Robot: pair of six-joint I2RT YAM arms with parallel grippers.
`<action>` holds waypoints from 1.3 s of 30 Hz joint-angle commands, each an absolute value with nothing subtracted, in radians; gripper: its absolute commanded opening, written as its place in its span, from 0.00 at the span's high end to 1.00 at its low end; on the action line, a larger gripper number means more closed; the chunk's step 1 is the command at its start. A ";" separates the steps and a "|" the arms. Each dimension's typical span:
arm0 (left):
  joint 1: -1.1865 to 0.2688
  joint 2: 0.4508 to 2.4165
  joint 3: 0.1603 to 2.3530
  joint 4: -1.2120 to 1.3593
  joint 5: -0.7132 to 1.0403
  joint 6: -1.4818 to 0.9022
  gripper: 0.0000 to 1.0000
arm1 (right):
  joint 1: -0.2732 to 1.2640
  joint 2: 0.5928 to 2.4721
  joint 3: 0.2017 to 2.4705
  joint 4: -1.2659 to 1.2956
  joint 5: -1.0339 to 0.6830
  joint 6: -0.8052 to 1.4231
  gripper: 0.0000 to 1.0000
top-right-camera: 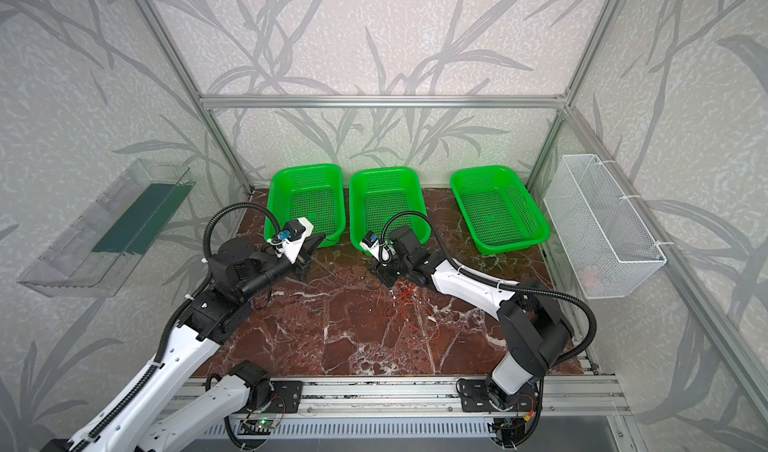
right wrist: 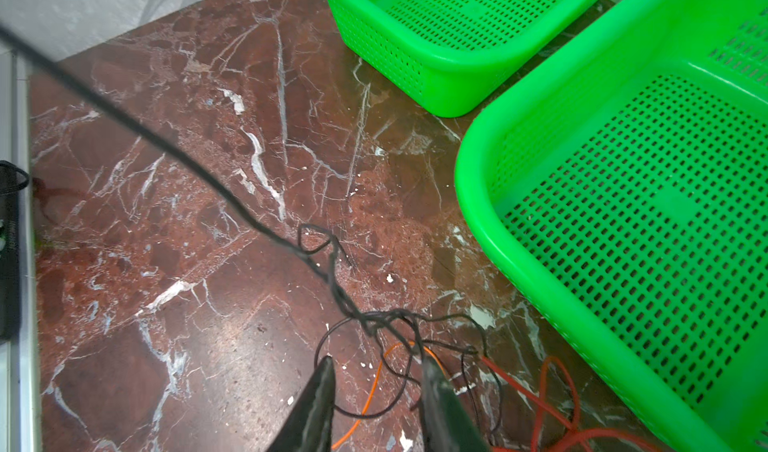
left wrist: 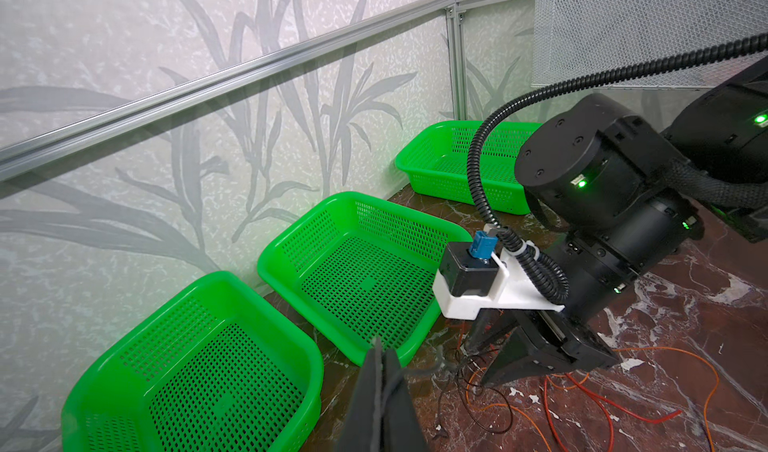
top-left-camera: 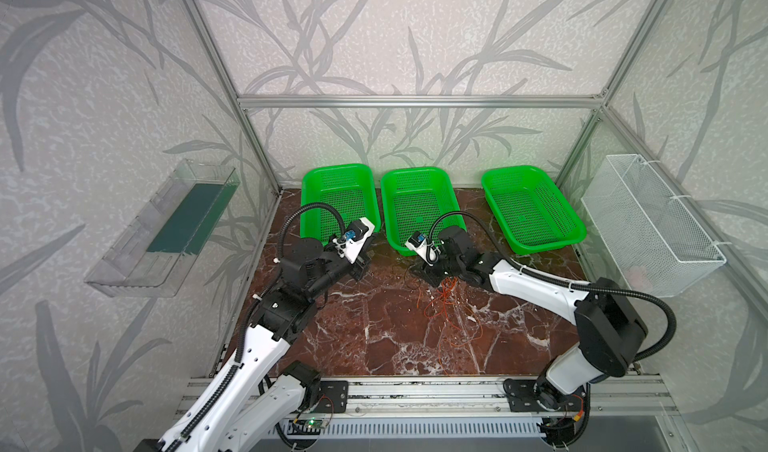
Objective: Untangle the cables
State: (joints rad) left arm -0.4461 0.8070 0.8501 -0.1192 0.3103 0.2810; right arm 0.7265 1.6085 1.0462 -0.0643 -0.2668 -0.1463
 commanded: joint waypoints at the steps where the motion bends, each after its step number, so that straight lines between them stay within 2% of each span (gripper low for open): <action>1: -0.456 0.794 0.893 -0.108 0.299 0.297 1.00 | 0.730 1.626 1.043 -0.059 -0.210 -0.134 0.66; 4: -0.462 0.794 0.903 -0.108 0.299 0.301 1.00 | 0.730 1.639 1.047 -0.066 -0.206 -0.141 0.68; 10: -0.469 0.793 0.912 -0.115 0.292 0.311 1.00 | 0.730 1.663 1.060 -0.090 -0.201 -0.153 0.78; 17: -0.472 0.791 0.912 -0.123 0.264 0.325 1.00 | 0.729 1.644 1.054 -0.099 -0.184 -0.156 1.00; 24: -0.472 0.776 0.918 -0.130 0.168 0.370 1.00 | 0.694 1.557 1.012 -0.178 -0.137 -0.154 1.00; 30: -0.440 0.783 0.947 -0.151 0.092 0.409 1.00 | 0.550 1.370 0.886 -0.218 -0.141 -0.114 1.00; 39: -0.203 0.789 0.932 -0.052 0.178 0.290 1.00 | 0.263 1.110 0.714 -0.338 -0.175 -0.079 1.00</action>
